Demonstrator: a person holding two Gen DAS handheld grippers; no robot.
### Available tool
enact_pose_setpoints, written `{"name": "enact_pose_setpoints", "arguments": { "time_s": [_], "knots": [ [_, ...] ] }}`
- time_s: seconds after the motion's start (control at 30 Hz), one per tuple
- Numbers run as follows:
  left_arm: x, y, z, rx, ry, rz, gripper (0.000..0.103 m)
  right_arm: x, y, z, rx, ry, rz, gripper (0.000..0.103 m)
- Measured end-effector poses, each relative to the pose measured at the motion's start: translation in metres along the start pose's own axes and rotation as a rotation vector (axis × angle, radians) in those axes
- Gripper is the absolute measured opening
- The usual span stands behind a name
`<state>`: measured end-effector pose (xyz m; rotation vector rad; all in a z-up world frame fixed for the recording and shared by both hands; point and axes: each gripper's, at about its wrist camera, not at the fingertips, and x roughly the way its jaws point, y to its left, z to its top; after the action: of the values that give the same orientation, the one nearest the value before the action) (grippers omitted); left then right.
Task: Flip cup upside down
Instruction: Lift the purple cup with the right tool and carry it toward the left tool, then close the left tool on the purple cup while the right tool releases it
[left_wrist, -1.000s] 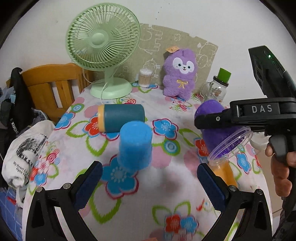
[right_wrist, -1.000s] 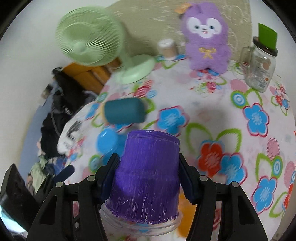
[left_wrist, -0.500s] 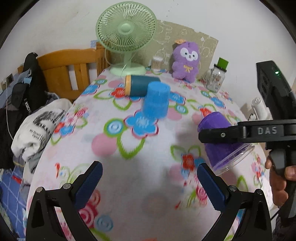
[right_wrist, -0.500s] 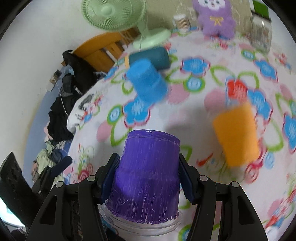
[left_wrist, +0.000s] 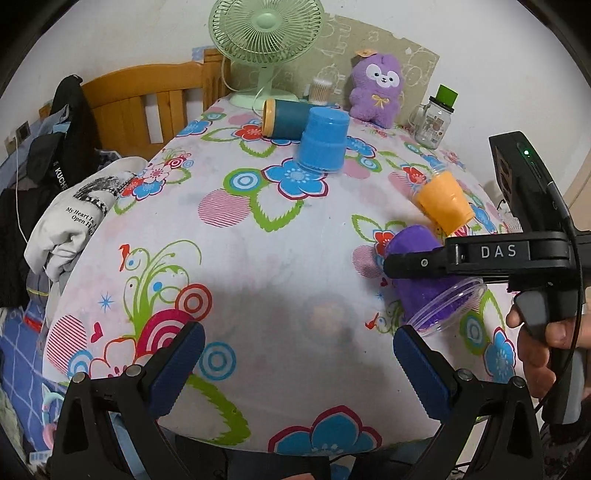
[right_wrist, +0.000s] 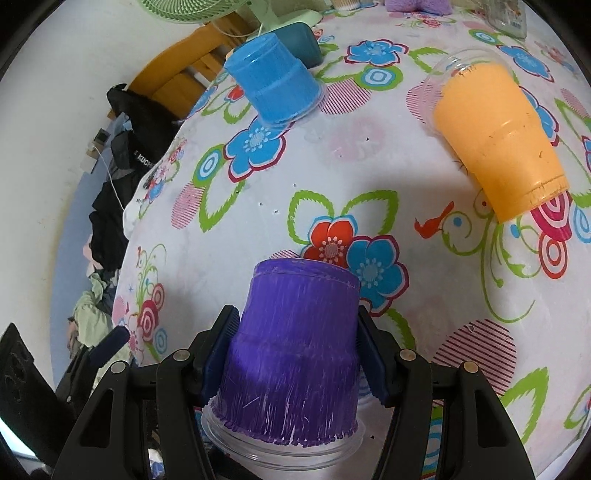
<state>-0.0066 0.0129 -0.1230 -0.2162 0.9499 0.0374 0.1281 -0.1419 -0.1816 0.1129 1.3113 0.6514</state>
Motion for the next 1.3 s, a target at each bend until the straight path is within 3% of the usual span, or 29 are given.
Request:
{"name": "enact_pose_setpoints", "arguments": {
  "time_s": [0.1,0.17,0.23,0.33,0.53,0.73,1.0,1.3],
  "knots": [
    [-0.002,-0.001,0.001,0.002,-0.009,-0.004,0.103,0.0,0.002,0.0,-0.008,0.009,-0.014,0.069],
    [-0.003,-0.001,0.003,0.003,-0.013,-0.007,0.103,-0.002,0.005,-0.001,-0.021,0.006,-0.042,0.08],
    [-0.005,-0.002,0.005,0.005,-0.017,-0.011,0.103,-0.005,0.009,-0.002,-0.042,-0.003,-0.09,0.084],
    [-0.008,-0.005,0.009,0.011,-0.027,-0.016,0.103,-0.012,0.014,-0.003,-0.064,-0.02,-0.102,0.085],
    [-0.018,-0.014,0.028,0.028,-0.067,-0.035,0.103,-0.061,0.014,-0.003,-0.064,-0.147,-0.081,0.087],
    [-0.016,-0.036,0.052,0.058,-0.096,-0.072,0.103,-0.105,0.001,-0.012,-0.068,-0.244,-0.161,0.092],
    [0.015,-0.074,0.069,0.1,-0.023,-0.111,0.103,-0.115,-0.051,-0.03,0.041,-0.249,-0.17,0.093],
    [0.048,-0.093,0.063,0.111,0.073,-0.123,0.103,-0.106,-0.074,-0.04,0.081,-0.23,-0.155,0.093]
  ]
}}
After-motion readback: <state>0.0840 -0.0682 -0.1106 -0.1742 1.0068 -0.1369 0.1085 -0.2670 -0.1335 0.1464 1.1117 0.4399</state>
